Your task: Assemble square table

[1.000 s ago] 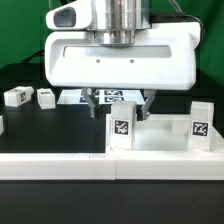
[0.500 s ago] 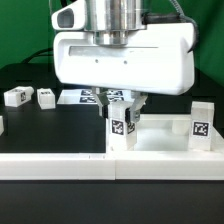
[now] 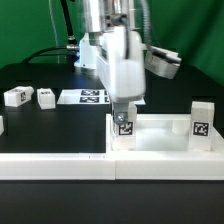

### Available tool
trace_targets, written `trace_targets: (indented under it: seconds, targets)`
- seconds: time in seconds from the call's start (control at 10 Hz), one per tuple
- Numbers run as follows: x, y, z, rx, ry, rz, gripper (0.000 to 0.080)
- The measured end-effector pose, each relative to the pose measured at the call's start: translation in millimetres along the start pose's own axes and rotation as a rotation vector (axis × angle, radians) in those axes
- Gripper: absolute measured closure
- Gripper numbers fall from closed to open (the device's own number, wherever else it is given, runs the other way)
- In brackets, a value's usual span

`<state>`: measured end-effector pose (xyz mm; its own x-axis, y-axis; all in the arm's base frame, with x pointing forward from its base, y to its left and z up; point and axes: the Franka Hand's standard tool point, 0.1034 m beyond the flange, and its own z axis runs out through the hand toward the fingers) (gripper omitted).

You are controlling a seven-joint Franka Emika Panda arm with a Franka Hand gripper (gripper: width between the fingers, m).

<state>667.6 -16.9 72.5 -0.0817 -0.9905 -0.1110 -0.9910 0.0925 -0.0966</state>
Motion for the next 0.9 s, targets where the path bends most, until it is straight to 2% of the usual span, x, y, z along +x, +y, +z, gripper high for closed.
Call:
trace_targets:
  seconds: [0.3, 0.4, 0.5, 0.6, 0.7, 0.8, 0.9]
  targets:
    - [0.0, 0.8, -0.1, -0.007, -0.011, 0.233, 0.0508]
    - [0.0, 0.8, 0.0, -0.007, -0.011, 0.24, 0.0508]
    - [-0.1, 1.2, 0.7, -0.008, -0.01, 0.237, 0.0436]
    - [-0.8, 2.6, 2.1, -0.015, 0.003, 0.145, 0.0436]
    - [-5.9, 6.0, 4.8, -0.035, 0.035, -0.034, 0.0251]
    - [-11.1, 6.2, 4.8, -0.042, 0.049, -0.197, 0.0181]
    - [-18.7, 6.5, 3.0, -0.046, 0.053, -0.298, 0.0181]
